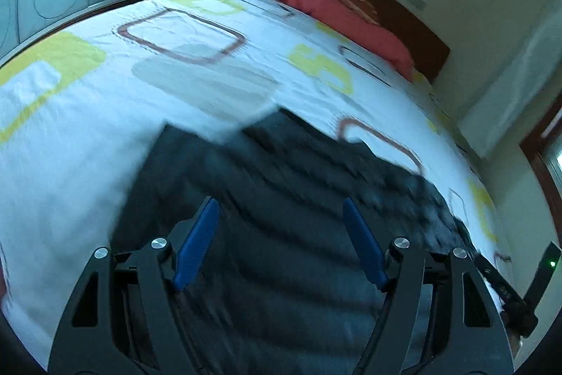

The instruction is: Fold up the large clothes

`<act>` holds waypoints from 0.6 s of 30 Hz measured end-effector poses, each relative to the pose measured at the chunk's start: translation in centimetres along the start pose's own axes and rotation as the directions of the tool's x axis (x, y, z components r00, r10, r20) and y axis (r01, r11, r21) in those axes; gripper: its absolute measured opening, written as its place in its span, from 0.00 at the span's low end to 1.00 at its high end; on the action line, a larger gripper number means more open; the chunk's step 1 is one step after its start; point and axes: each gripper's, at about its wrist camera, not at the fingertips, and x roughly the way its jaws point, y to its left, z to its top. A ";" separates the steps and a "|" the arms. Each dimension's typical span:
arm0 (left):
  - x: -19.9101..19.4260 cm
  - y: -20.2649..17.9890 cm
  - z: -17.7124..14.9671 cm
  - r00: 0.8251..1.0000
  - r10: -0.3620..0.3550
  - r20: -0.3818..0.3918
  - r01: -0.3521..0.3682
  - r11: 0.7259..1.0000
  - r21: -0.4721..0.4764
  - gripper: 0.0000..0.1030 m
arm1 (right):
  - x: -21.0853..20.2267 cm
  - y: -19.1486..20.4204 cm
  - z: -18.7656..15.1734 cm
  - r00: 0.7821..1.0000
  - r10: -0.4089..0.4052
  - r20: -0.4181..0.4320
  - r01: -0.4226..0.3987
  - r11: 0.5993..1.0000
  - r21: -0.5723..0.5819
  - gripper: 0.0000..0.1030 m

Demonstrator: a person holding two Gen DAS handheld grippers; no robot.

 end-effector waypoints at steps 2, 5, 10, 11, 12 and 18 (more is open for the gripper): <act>-0.4 -1.1 -1.8 1.000 -0.007 -0.011 0.008 1.000 0.009 0.71 | -0.4 1.1 -1.2 1.000 0.024 -0.007 -0.024 1.000 -0.010 0.54; -0.4 -2.3 -3.8 1.000 0.006 -0.008 -0.005 0.999 0.049 0.71 | -0.3 2.5 -2.8 0.999 0.031 -0.021 -0.031 0.999 -0.022 0.54; 1.2 -2.6 -5.1 0.998 0.063 -0.015 -0.061 0.992 0.108 0.71 | 1.4 2.9 -4.5 0.999 0.014 -0.050 -0.015 1.000 -0.019 0.54; 1.3 -2.6 -5.1 0.997 0.070 -0.017 -0.067 0.990 0.121 0.71 | 1.3 2.8 -4.5 0.999 0.016 -0.048 -0.017 1.000 -0.016 0.54; 1.2 -2.6 -5.1 0.998 0.068 -0.014 -0.066 0.990 0.126 0.71 | 1.0 2.7 -4.4 0.999 0.021 -0.049 -0.021 1.000 -0.008 0.54; -2.7 0.9 -5.0 1.000 0.025 -0.003 -0.025 1.000 -0.002 0.71 | -3.6 -0.8 -5.6 1.000 0.012 -0.007 -0.011 0.998 0.063 0.55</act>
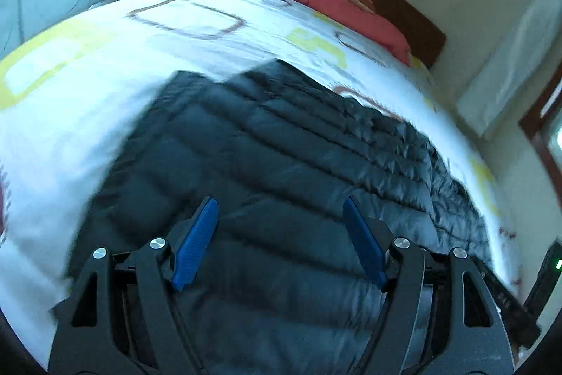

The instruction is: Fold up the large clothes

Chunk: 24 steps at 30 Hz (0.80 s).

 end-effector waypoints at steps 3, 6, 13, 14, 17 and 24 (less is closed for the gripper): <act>-3.0 3.4 -0.6 0.999 0.019 0.040 -0.015 0.996 -0.089 0.74 | -3.1 -3.7 -1.1 0.999 -0.036 0.031 0.033 0.997 0.074 0.68; -5.9 7.0 -2.0 0.994 0.083 0.074 -0.068 0.979 -0.190 0.82 | -5.8 -7.9 -2.6 0.996 -0.076 0.043 0.067 0.982 0.175 0.70; -6.5 11.4 -6.5 0.999 -0.043 -0.008 0.037 0.923 -0.382 0.88 | -6.0 -13.6 -7.4 0.998 0.060 -0.003 -0.052 0.884 0.465 0.70; -6.0 11.6 -7.0 0.997 -0.080 -0.020 0.065 0.910 -0.410 0.88 | -5.5 -13.7 -7.8 0.997 0.082 -0.005 -0.069 0.870 0.488 0.70; -4.8 11.6 -7.7 0.992 -0.124 -0.010 0.106 0.883 -0.458 0.89 | -3.5 -13.6 -8.4 0.988 0.152 0.003 -0.128 0.822 0.555 0.70; -4.0 10.7 -7.1 0.996 -0.093 0.015 0.090 0.880 -0.466 0.46 | -3.0 -13.8 -8.7 0.983 0.171 0.069 -0.178 0.779 0.601 0.40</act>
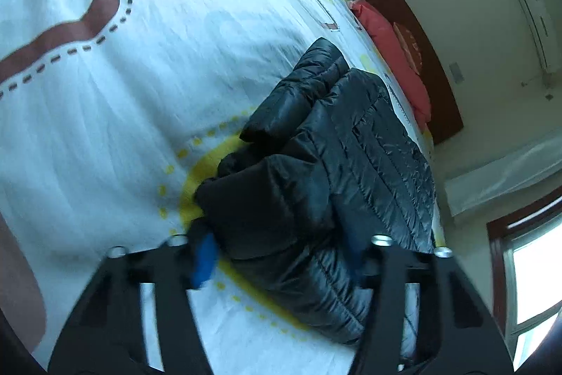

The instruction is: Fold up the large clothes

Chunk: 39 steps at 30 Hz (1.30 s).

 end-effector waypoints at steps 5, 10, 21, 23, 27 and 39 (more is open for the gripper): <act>-0.8 -1.6 -1.0 0.999 0.029 0.039 -0.032 0.996 0.078 0.29 | -0.9 0.0 -0.4 1.000 0.027 0.001 -0.027 0.999 -0.018 0.26; -2.1 -1.8 -1.5 0.997 0.055 0.051 -0.060 0.993 0.101 0.24 | -2.1 -0.2 -1.1 0.999 0.032 0.008 -0.032 0.999 -0.018 0.22; -5.3 -1.2 -3.0 0.994 0.097 0.054 -0.104 0.983 0.149 0.22 | -5.6 -0.8 -3.5 1.000 0.028 0.002 -0.028 0.998 -0.049 0.21; -6.1 -0.8 -3.4 0.994 0.097 0.049 -0.104 0.983 0.153 0.22 | -6.1 -1.0 -3.7 1.000 0.029 -0.003 -0.029 0.998 -0.049 0.21; -7.9 0.2 -4.1 0.995 0.094 0.034 -0.098 0.982 0.159 0.22 | -7.1 -1.5 -4.3 0.999 0.037 -0.012 -0.037 0.998 -0.044 0.21; -12.0 3.3 -6.0 0.995 0.096 0.025 -0.099 0.977 0.191 0.31 | -10.1 -3.6 -6.8 0.997 0.033 -0.064 -0.036 0.998 -0.054 0.28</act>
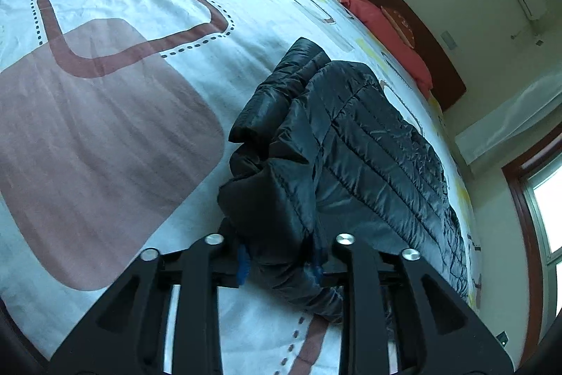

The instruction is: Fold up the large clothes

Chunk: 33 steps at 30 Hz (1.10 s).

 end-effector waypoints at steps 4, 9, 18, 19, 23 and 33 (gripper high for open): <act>-1.3 0.4 -0.2 0.999 0.026 0.024 -0.027 1.000 0.016 0.49 | -1.4 -0.7 0.1 1.000 -0.020 0.019 0.020 1.000 0.016 0.42; -4.2 1.7 -0.2 0.992 0.099 0.078 -0.103 0.993 0.057 0.58 | -3.7 -1.4 -0.1 0.994 -0.096 0.050 0.097 0.995 -0.007 0.43; -7.8 0.7 0.8 0.939 0.277 0.206 -0.320 0.923 0.216 0.58 | -6.3 2.8 -0.1 0.923 -0.331 0.195 0.369 0.906 -0.207 0.43; -7.8 -0.3 0.8 0.932 0.280 0.230 -0.336 0.906 0.258 0.58 | -6.2 3.6 -0.2 0.918 -0.338 0.209 0.382 0.894 -0.233 0.43; -6.3 -4.5 0.0 0.936 0.251 0.246 -0.332 0.862 0.383 0.58 | -3.9 7.7 -0.7 0.932 -0.303 0.197 0.356 0.861 -0.363 0.43; 0.4 -16.1 -2.5 0.958 0.165 0.234 -0.277 0.745 0.607 0.58 | 6.1 18.2 -3.7 0.965 -0.248 0.080 0.243 0.744 -0.622 0.39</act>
